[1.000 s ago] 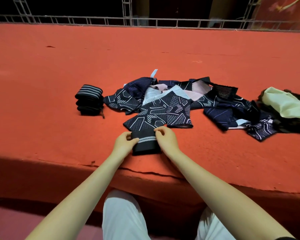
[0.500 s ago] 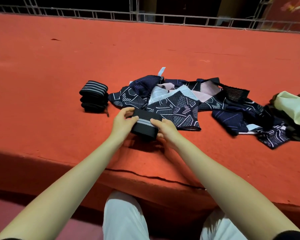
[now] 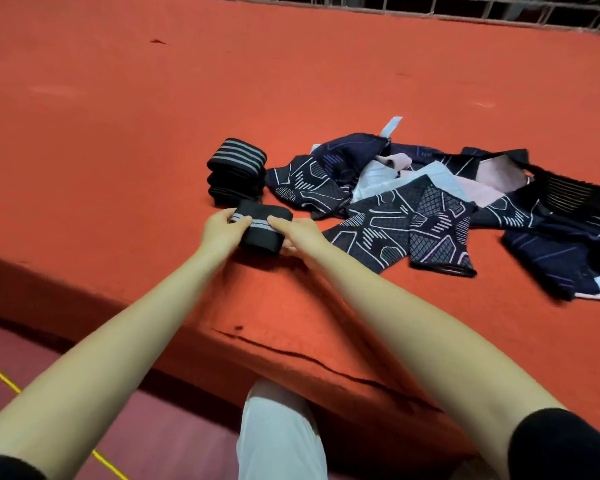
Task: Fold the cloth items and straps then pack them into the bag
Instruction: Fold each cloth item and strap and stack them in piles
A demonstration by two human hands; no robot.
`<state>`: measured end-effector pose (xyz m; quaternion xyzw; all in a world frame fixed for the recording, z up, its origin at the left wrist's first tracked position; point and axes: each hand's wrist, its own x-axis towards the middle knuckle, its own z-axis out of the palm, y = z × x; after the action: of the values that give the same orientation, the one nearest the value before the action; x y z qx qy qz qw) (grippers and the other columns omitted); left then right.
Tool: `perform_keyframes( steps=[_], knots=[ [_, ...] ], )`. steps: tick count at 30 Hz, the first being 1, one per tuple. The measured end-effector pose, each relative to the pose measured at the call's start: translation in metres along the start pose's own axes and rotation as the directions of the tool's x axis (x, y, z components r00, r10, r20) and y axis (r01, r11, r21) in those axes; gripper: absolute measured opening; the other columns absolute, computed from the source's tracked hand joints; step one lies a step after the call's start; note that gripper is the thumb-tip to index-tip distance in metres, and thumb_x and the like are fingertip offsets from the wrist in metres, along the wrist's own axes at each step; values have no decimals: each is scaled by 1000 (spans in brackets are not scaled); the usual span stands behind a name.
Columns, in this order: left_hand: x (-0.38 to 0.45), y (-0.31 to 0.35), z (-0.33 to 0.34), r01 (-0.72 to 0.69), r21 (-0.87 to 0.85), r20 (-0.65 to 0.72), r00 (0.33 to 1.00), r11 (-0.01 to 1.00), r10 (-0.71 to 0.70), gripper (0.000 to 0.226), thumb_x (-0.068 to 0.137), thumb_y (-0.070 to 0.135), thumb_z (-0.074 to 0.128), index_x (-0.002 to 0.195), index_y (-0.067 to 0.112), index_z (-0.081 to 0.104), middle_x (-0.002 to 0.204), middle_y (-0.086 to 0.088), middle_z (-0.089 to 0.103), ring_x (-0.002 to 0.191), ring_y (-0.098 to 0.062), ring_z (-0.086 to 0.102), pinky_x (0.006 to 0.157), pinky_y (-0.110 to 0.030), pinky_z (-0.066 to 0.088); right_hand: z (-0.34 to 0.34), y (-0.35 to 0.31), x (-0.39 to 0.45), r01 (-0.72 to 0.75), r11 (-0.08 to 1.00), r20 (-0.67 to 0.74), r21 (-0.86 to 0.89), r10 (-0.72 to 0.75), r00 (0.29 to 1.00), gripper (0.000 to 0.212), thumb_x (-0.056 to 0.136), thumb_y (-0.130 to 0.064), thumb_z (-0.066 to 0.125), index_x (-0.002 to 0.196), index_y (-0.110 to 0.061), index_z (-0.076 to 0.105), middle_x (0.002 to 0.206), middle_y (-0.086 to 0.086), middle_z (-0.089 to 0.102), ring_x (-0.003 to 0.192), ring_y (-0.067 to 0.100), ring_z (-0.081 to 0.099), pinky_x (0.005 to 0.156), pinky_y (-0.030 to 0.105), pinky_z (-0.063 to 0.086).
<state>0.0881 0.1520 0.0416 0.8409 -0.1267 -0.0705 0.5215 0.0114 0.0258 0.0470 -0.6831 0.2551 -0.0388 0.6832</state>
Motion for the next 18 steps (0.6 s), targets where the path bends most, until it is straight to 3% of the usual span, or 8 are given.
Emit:
perform_keyframes(
  steps=[4, 6, 10, 14, 18],
  knots=[
    [22, -26, -25, 55, 65, -150, 988, 996, -44, 26, 91, 14, 54, 114, 4, 64, 113, -12, 66, 104, -26, 60, 81, -28, 41, 42, 5, 21, -28, 999, 15, 18, 27, 1000, 28, 88, -3, 58, 62, -11, 49, 54, 6, 46, 41, 10, 45, 43, 17, 44],
    [31, -35, -33, 46, 152, -142, 990, 987, -24, 29, 91, 15, 52, 117, 4, 62, 116, -15, 65, 109, -31, 58, 88, -33, 42, 52, 8, 27, -37, 999, -18, -23, 37, 999, 28, 84, 2, 54, 60, -10, 51, 60, 11, 52, 47, 14, 49, 48, 22, 42],
    [42, -50, -33, -18, 317, -75, 996, 948, 44, 41, 93, 20, 52, 131, 4, 53, 126, -18, 59, 117, -34, 53, 96, -36, 39, 55, 11, 25, -12, 1000, -17, -27, 12, 1000, 25, 85, 1, 55, 63, -11, 52, 60, 9, 53, 50, 17, 49, 48, 24, 43],
    [36, -49, -28, -6, 477, -195, 974, 879, 113, 42, 92, 25, 49, 131, 10, 52, 124, -20, 56, 118, -41, 43, 99, -42, 36, 39, 18, 7, 35, 999, 16, 5, -35, 999, 17, 88, -6, 60, 74, -14, 54, 62, 4, 52, 45, 10, 48, 51, 25, 42],
    [5, -26, -5, -145, 447, -240, 931, 883, 274, 40, 90, 20, 53, 129, 11, 54, 127, -16, 49, 122, -35, 37, 102, -41, 32, 3, 24, -19, 116, 992, -85, 54, -111, 990, 10, 92, -9, 52, 84, -14, 57, 67, 3, 54, 51, 13, 48, 48, 22, 42]
  ],
)
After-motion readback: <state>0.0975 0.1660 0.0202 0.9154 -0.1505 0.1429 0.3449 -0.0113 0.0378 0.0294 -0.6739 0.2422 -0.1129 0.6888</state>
